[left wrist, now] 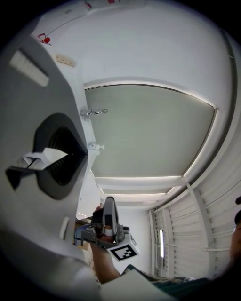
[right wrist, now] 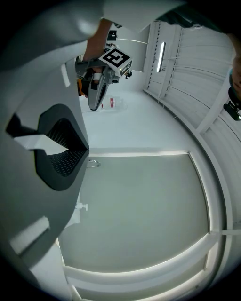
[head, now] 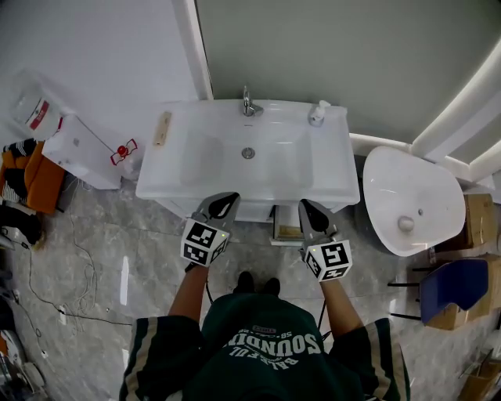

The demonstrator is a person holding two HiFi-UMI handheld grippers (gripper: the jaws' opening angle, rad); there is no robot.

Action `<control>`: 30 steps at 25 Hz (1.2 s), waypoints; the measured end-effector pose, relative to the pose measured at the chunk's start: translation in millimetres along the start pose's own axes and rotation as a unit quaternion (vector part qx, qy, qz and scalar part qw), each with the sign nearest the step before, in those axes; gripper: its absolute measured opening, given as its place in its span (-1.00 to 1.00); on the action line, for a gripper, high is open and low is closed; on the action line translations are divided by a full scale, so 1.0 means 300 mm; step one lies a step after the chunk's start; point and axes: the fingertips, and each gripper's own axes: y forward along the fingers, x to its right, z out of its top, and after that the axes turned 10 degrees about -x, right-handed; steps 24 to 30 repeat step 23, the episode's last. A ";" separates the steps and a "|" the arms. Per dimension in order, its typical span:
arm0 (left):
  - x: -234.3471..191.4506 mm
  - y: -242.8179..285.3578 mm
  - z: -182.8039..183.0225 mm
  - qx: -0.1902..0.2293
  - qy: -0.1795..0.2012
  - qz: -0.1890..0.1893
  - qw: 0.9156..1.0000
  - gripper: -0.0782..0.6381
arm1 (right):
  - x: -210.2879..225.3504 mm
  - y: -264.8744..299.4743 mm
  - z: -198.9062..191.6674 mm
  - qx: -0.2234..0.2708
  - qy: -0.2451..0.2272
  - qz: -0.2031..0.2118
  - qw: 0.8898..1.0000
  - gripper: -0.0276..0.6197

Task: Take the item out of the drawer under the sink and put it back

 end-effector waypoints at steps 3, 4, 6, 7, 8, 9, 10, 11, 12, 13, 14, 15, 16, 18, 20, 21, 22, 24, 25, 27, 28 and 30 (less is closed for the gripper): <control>0.012 0.000 -0.018 -0.003 -0.004 -0.001 1.000 -0.64 | -0.001 -0.017 -0.009 -0.001 0.001 -0.001 1.000 -0.91; 0.015 0.002 -0.024 -0.005 -0.004 -0.002 1.000 -0.64 | 0.000 -0.020 -0.012 -0.002 0.001 -0.001 1.000 -0.91; 0.019 0.007 -0.029 -0.006 -0.005 -0.005 1.000 -0.64 | 0.004 -0.026 -0.020 -0.005 0.001 -0.002 1.000 -0.91; 0.021 0.008 -0.029 -0.006 -0.005 -0.006 1.000 -0.64 | 0.007 -0.029 -0.023 -0.005 0.001 -0.004 1.000 -0.91; 0.024 0.010 -0.029 -0.006 -0.004 -0.007 1.000 -0.64 | 0.009 -0.034 -0.027 -0.006 0.001 -0.005 1.000 -0.91; 0.029 0.010 -0.027 -0.006 -0.004 -0.008 1.000 -0.64 | 0.012 -0.040 -0.029 -0.007 0.001 -0.006 1.000 -0.91; 0.035 0.010 -0.025 -0.006 -0.003 -0.008 1.000 -0.64 | 0.015 -0.045 -0.031 -0.007 0.001 -0.008 1.000 -0.91; 0.041 0.009 -0.022 -0.005 -0.002 -0.009 1.000 -0.64 | 0.017 -0.050 -0.033 -0.007 0.001 -0.009 1.000 -0.91; 0.046 0.009 -0.019 -0.004 -0.001 -0.010 1.000 -0.64 | 0.019 -0.054 -0.035 -0.007 0.002 -0.009 1.000 -0.91; 0.051 0.010 -0.015 -0.004 0.000 -0.011 1.000 -0.64 | 0.021 -0.057 -0.036 -0.007 0.003 -0.010 1.000 -0.91; 0.055 0.013 -0.012 -0.004 0.001 -0.011 1.000 -0.64 | 0.024 -0.058 -0.037 -0.007 0.004 -0.010 1.000 -0.91; 0.059 0.016 -0.009 -0.004 0.001 -0.013 1.000 -0.64 | 0.026 -0.059 -0.037 -0.007 0.005 -0.010 1.000 -0.91; 0.063 0.020 -0.007 -0.004 0.002 -0.014 1.000 -0.64 | 0.028 -0.060 -0.038 -0.007 0.006 -0.010 1.000 -0.91; 0.069 0.024 -0.006 -0.006 0.004 -0.015 1.000 -0.64 | 0.029 -0.062 -0.039 -0.008 0.006 -0.010 1.000 -0.91; 0.066 0.022 -0.009 -0.007 0.005 -0.015 1.000 -0.64 | 0.024 -0.062 -0.042 -0.009 0.006 -0.009 1.000 -0.91; 0.063 0.020 -0.010 -0.007 0.005 -0.015 1.000 -0.64 | 0.020 -0.061 -0.044 -0.010 0.006 -0.008 1.000 -0.91; 0.060 0.017 -0.011 -0.007 0.004 -0.014 1.000 -0.64 | 0.017 -0.060 -0.046 -0.010 0.006 -0.008 1.000 -0.91; 0.056 0.015 -0.012 -0.006 0.003 -0.014 1.000 -0.64 | 0.013 -0.059 -0.048 -0.011 0.006 -0.007 1.000 -0.91; 0.056 0.015 -0.012 -0.006 0.003 -0.014 1.000 -0.64 | 0.013 -0.059 -0.048 -0.011 0.006 -0.007 1.000 -0.91; 0.056 0.015 -0.012 -0.006 0.003 -0.014 1.000 -0.64 | 0.013 -0.059 -0.048 -0.011 0.006 -0.007 1.000 -0.91; 0.056 0.015 -0.012 -0.006 0.003 -0.014 1.000 -0.64 | 0.013 -0.059 -0.048 -0.011 0.006 -0.007 1.000 -0.91; 0.056 0.015 -0.012 -0.006 0.003 -0.014 1.000 -0.64 | 0.013 -0.059 -0.048 -0.011 0.006 -0.007 1.000 -0.91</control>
